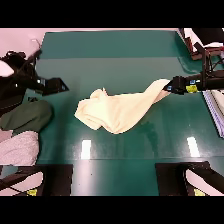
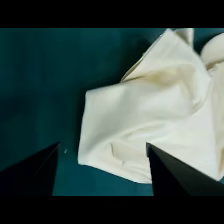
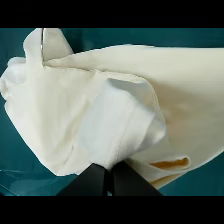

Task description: Fold the shirts.

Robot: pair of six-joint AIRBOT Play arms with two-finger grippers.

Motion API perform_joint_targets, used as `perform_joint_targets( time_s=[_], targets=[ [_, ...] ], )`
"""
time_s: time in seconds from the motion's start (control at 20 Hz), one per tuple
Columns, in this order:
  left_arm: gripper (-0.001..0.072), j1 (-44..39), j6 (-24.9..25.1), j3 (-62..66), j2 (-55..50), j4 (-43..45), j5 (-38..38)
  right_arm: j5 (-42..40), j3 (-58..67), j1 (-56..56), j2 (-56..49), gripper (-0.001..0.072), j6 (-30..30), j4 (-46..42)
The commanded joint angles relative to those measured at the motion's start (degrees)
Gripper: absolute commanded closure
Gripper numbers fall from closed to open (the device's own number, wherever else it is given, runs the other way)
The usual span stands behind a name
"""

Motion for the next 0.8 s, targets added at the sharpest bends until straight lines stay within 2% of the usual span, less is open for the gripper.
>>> perform_joint_targets(
  time_s=[0.0,0.05,0.1,0.4,0.55,0.6,0.65,0.7,0.75],
  targets=[
    [0.0114,1.9,2.6,-12.5,0.1,-2.7,2.9,-1.2,0.0,0.0,0.0,0.0694,0.0,0.0],
    [0.02,0.4,5.1,-15.9,0.1,-3.7,4.0,-1.3,0.0,0.0,0.0,0.0693,0.0,0.0],
    [0.021,-1.1,5.7,-18.5,0.1,-3.9,5.7,-1.4,0.0,0.0,0.0,0.0694,0.0,0.0],
    [0.0211,-10.0,5.7,-23.6,0.1,-6.4,22.3,-1.2,0.0,0.0,0.0,0.0694,0.0,0.1],
    [0.0214,-11.2,4.0,-23.6,-0.3,-6.4,24.5,-0.1,0.0,0.0,0.0,0.0694,0.0,0.1],
    [0.0265,-11.2,3.0,-23.5,-0.3,-6.4,24.5,0.3,0.0,0.0,0.0,0.0694,0.0,0.1],
    [0.0558,-11.2,2.7,-23.1,-0.3,-6.4,23.6,0.2,0.0,0.0,0.0,0.0694,0.0,0.1],
    [0.0671,-11.2,2.6,-22.2,-0.3,-6.4,22.6,-0.2,0.0,0.0,0.3,0.0694,0.0,0.1],
    [0.068,-11.0,2.7,-20.3,0.2,-5.9,20.8,-0.9,0.3,-0.1,1.0,0.0693,0.0,0.0]
  ],
)
